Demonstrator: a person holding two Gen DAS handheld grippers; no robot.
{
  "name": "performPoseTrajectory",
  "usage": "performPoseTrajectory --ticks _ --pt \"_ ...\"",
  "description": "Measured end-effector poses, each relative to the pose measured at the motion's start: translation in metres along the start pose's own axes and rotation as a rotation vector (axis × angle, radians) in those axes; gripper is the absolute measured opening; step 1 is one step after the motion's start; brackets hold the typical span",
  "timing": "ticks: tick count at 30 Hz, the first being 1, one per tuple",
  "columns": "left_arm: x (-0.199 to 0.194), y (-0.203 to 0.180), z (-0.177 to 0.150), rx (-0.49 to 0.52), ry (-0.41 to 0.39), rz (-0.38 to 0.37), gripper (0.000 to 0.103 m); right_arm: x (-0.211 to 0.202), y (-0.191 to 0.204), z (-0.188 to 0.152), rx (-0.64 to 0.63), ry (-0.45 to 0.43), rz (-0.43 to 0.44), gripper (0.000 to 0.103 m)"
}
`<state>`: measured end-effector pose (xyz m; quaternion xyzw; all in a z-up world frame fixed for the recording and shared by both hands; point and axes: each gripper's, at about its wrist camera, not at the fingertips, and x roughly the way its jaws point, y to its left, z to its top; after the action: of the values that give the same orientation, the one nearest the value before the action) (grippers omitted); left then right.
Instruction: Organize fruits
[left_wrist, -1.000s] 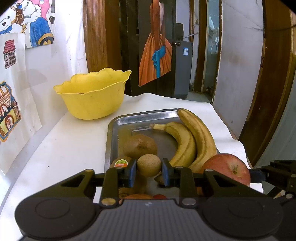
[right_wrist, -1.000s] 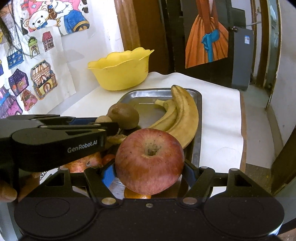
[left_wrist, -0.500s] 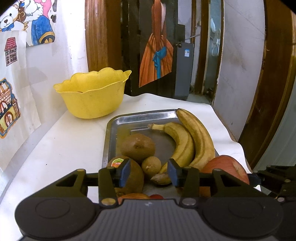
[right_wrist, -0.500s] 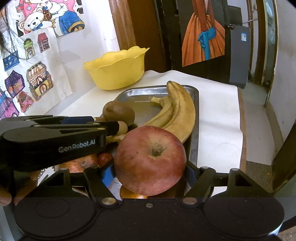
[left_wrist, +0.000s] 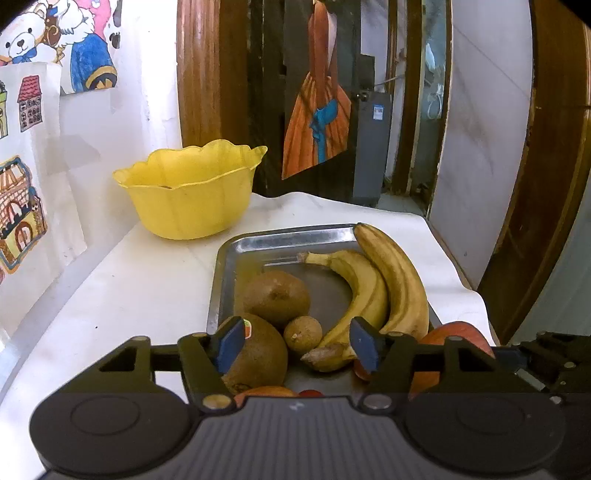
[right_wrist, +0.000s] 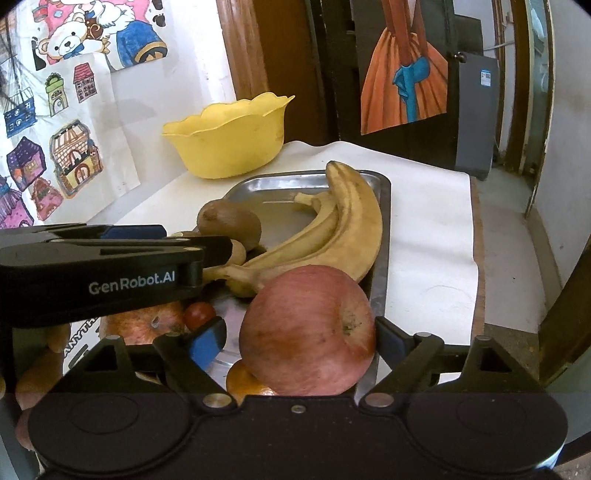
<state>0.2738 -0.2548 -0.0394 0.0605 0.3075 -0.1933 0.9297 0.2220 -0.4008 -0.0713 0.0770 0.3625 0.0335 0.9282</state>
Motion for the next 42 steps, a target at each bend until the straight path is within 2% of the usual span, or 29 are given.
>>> performPoseTrajectory --ticks 4,9,14,20,28,35,42 --pt "-0.004 -0.001 0.000 -0.003 -0.012 0.019 0.078 -0.002 0.000 -0.001 0.001 -0.007 0.002 0.088" --pt "-0.014 0.000 0.002 -0.017 -0.045 0.060 0.088 -0.009 0.001 -0.002 -0.013 -0.027 0.015 0.095" --pt "-0.029 0.003 0.001 -0.036 -0.075 0.100 0.099 -0.020 0.004 -0.001 -0.030 -0.056 0.028 0.098" --pt "-0.049 0.013 -0.006 -0.062 -0.083 0.131 0.102 -0.036 0.011 -0.005 -0.039 -0.092 0.020 0.102" --pt "-0.084 0.031 -0.020 -0.081 -0.109 0.143 0.102 -0.061 0.031 -0.020 -0.020 -0.141 -0.029 0.102" --pt "-0.133 0.054 -0.041 -0.113 -0.133 0.132 0.102 -0.100 0.060 -0.040 0.000 -0.181 -0.101 0.102" --pt "-0.186 0.079 -0.069 -0.126 -0.099 0.121 0.102 -0.150 0.103 -0.065 0.033 -0.218 -0.150 0.102"
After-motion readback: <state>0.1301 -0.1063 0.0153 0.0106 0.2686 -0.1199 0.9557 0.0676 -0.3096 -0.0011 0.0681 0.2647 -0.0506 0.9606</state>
